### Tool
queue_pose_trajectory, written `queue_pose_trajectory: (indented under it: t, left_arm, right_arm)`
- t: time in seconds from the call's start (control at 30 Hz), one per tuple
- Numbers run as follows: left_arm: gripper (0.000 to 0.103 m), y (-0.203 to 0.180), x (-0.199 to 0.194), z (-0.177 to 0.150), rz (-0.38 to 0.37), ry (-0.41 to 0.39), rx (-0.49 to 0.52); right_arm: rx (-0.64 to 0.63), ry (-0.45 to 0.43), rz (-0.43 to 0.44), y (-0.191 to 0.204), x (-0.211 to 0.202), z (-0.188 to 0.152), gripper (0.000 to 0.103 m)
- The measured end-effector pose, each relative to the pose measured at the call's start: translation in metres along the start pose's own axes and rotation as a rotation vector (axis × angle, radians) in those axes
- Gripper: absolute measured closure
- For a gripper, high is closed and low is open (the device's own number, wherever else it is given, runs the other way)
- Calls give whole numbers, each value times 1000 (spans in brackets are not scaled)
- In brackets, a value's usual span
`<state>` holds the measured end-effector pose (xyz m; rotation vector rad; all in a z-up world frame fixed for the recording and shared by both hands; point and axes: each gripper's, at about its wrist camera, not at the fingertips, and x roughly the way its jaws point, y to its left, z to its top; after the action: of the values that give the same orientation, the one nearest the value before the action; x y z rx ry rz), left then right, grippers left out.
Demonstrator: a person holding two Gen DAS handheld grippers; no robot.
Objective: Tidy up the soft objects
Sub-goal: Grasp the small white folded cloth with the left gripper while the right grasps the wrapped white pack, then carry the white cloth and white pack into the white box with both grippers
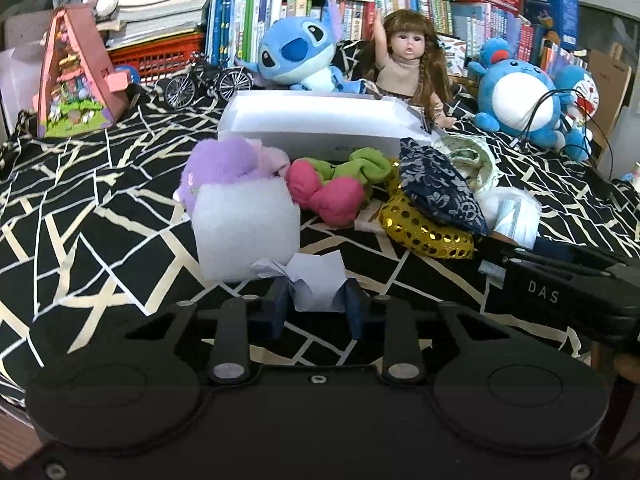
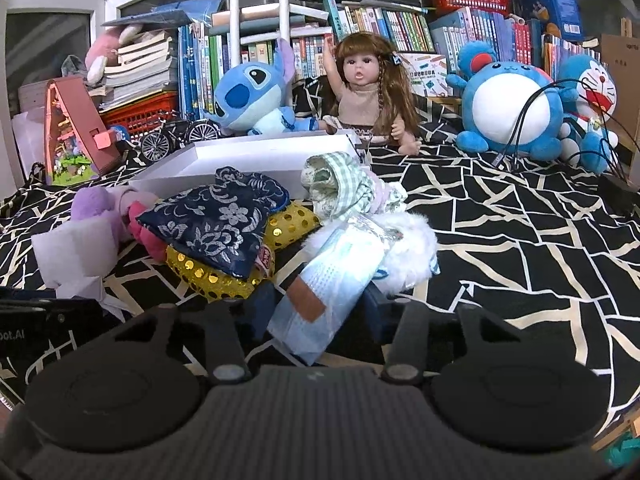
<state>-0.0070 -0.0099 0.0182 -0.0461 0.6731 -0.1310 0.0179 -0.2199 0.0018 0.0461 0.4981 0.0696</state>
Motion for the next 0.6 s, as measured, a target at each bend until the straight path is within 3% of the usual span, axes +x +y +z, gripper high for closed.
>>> queue_pose_trajectory:
  t: [0.6]
  left_arm:
    - [76,9,-23,26,-79,-69,-14]
  right_arm:
    - [70,-70,-100,-44,-19,28,55]
